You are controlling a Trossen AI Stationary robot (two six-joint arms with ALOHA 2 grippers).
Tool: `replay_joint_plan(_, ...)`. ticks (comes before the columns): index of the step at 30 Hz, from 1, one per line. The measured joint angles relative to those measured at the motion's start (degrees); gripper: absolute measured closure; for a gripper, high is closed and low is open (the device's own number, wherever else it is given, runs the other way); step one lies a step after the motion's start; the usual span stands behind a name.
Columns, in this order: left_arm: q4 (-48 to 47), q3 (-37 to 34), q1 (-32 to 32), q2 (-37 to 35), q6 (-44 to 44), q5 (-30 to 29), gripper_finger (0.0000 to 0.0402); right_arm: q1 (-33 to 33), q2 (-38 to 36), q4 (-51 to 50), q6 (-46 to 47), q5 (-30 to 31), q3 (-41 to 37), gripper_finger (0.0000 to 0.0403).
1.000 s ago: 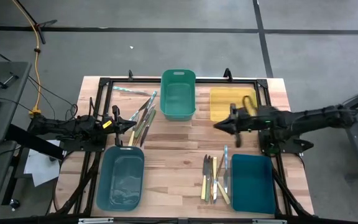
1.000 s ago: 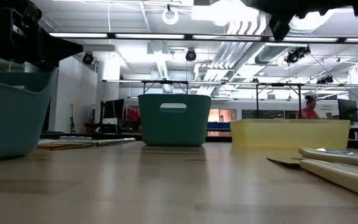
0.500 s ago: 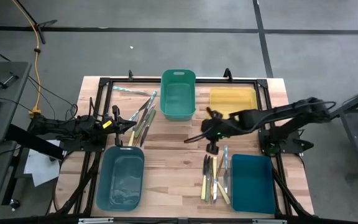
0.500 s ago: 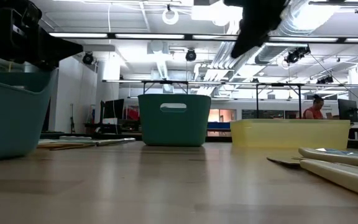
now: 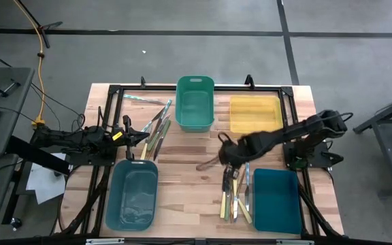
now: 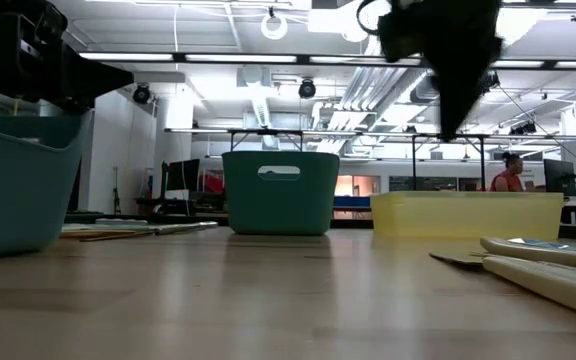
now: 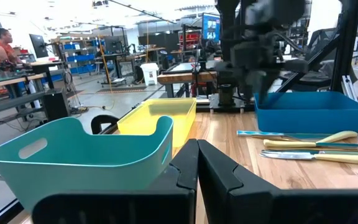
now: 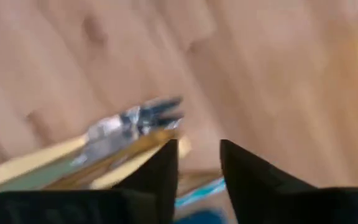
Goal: Sort silverware by color (type)
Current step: Put the yellow knife into the green bin
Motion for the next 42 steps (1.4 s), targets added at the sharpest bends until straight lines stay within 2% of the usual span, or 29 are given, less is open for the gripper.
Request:
replay_joint_plan(6, -0.02, -0.02, 0.0, 0.02, 0.0, 0.0, 0.0401, 7.98, 0.09, 3.99, 21.07, 0.91, -2.09, 0.0224)
replay_joint_plan(9, -0.02, 0.0, 0.02, 0.01, 0.0, 0.0, 0.0401, 10.45, 1.19, 4.89, 32.06, 3.43, -2.3, 0.0218)
replay_joint_plan(13, -0.02, 0.0, 0.02, 0.01, 0.0, 0.0, 0.0401, 12.42, 3.49, 5.4, 37.94, 4.83, -2.31, 0.0217)
replay_joint_plan(18, 0.0, -0.01, 0.01, 0.01, 0.0, 0.0, 0.0401, 11.68, 7.74, 5.09, 39.08, 2.57, -2.31, 0.0217)
replay_joint_plan(26, -0.02, -0.01, 0.01, 0.02, 0.0, 0.0, 0.0401, 7.41, 11.7, 4.39, 33.67, 2.8, -2.33, 0.0217)
replay_joint_plan(29, -0.02, -0.01, 0.02, 0.01, 0.0, 0.0, 0.0401, 6.32, 12.13, 4.28, 32.74, 1.2, -2.33, 0.0217)
replay_joint_plan(42, -0.02, -0.01, 0.0, 0.01, 0.0, 0.0, 0.0401, 7.36, 14.94, 5.68, 35.16, -0.82, -2.33, 0.0218)
